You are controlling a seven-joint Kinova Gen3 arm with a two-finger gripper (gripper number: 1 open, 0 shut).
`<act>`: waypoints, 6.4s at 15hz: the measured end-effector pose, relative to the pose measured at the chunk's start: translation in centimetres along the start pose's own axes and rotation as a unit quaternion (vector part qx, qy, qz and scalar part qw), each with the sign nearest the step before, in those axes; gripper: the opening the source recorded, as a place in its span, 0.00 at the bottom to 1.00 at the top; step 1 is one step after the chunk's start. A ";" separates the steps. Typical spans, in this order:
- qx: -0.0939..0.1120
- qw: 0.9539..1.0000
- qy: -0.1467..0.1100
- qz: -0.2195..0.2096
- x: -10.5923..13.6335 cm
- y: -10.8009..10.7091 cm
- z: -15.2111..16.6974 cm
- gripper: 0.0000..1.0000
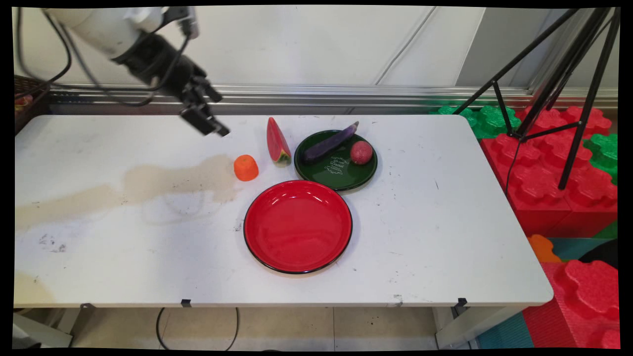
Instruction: Pick up the eggplant from the green plate, then place the picked object on the table
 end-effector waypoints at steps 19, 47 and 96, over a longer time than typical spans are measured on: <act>0.033 0.997 -0.019 -0.072 12.4 -1.1 15.8 1.00; 0.051 0.992 -0.042 -0.109 15.2 -0.9 31.4 0.00; 0.096 0.963 -0.102 -0.232 -5.0 10.8 5.4 0.00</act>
